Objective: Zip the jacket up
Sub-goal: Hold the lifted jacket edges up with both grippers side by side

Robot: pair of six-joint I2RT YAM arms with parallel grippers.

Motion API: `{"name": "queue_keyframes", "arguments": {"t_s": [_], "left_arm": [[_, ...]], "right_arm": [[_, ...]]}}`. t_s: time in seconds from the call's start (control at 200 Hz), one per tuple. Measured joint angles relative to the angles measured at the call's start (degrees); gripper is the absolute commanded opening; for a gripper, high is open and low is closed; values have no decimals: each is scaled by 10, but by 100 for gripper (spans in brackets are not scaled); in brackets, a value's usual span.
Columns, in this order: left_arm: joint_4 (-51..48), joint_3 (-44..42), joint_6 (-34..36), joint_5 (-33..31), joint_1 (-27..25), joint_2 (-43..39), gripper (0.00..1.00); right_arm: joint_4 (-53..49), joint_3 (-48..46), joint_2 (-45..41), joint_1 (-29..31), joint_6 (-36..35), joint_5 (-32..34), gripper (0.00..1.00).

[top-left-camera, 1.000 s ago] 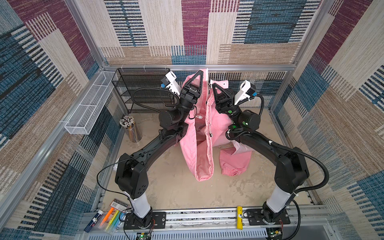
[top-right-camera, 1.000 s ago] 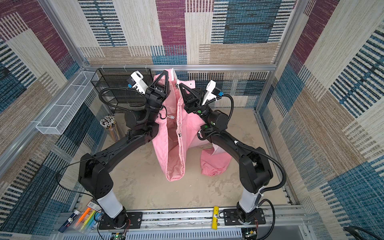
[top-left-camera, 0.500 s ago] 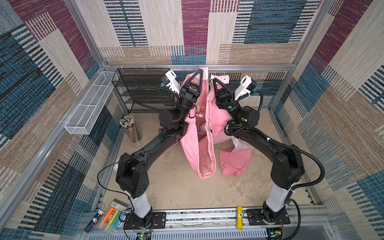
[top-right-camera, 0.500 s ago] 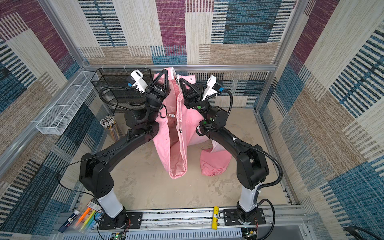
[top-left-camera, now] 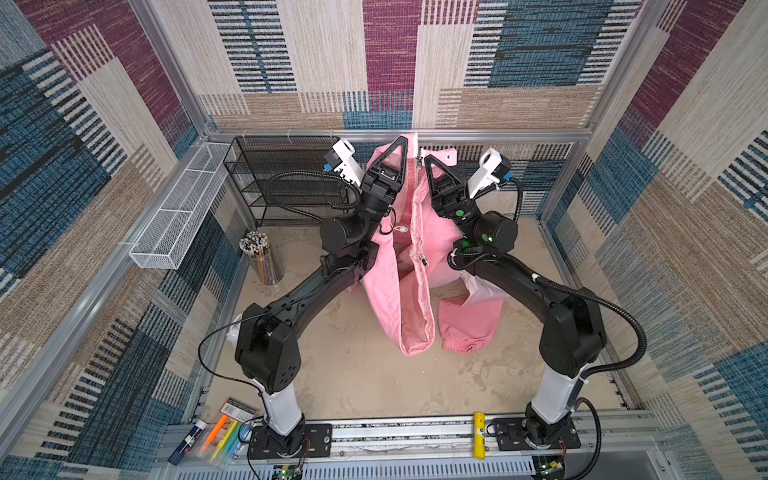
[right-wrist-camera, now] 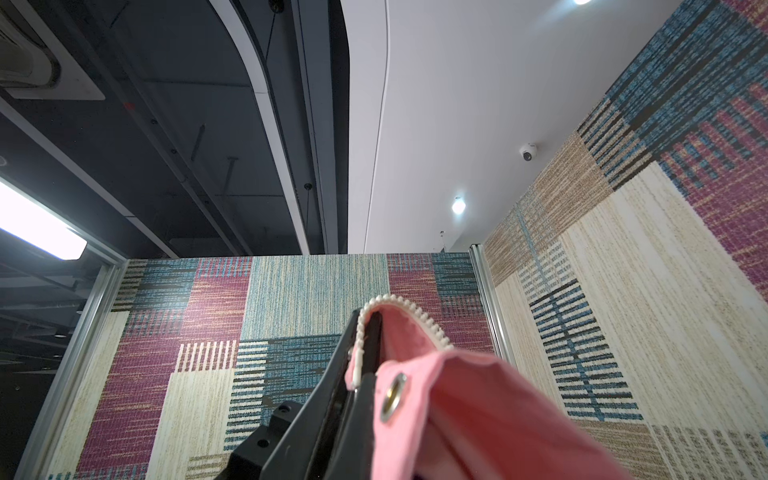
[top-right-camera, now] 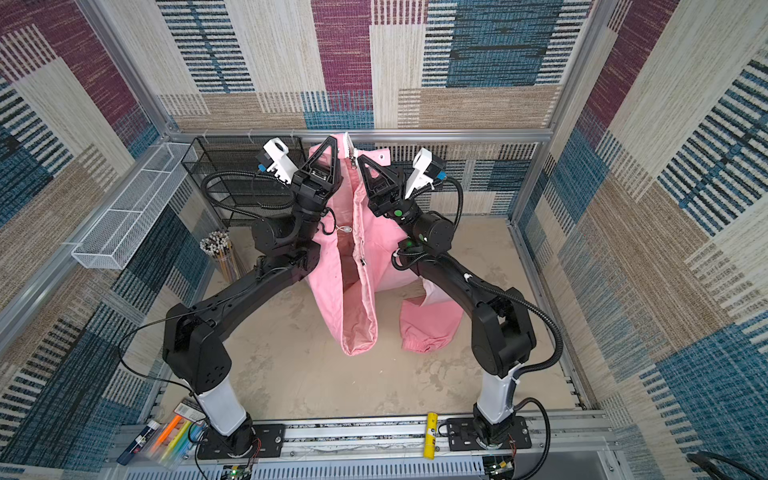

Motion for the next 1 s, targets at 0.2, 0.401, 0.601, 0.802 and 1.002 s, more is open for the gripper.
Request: {"name": "queue_keyframes", "arguments": {"t_s": [0.2,0.401,0.601,0.802,1.002], "left_arm": [[0,5,-2,0,0,2,0],[0,5,-6,0,0,4,0],[0,16,-6,0,0,10,0],[0,22,-6,0,0,14,0],[0,20,-6,0,0,14,0]], "right_arm": [[0,3,2,0,10,0,0],[0,6,2,-1,21,0,0],[0,12,3,-1,26,-1,0],[0,12,4,-1,29,-2,0],[0,12,9,-2,39,-2,0]]}}
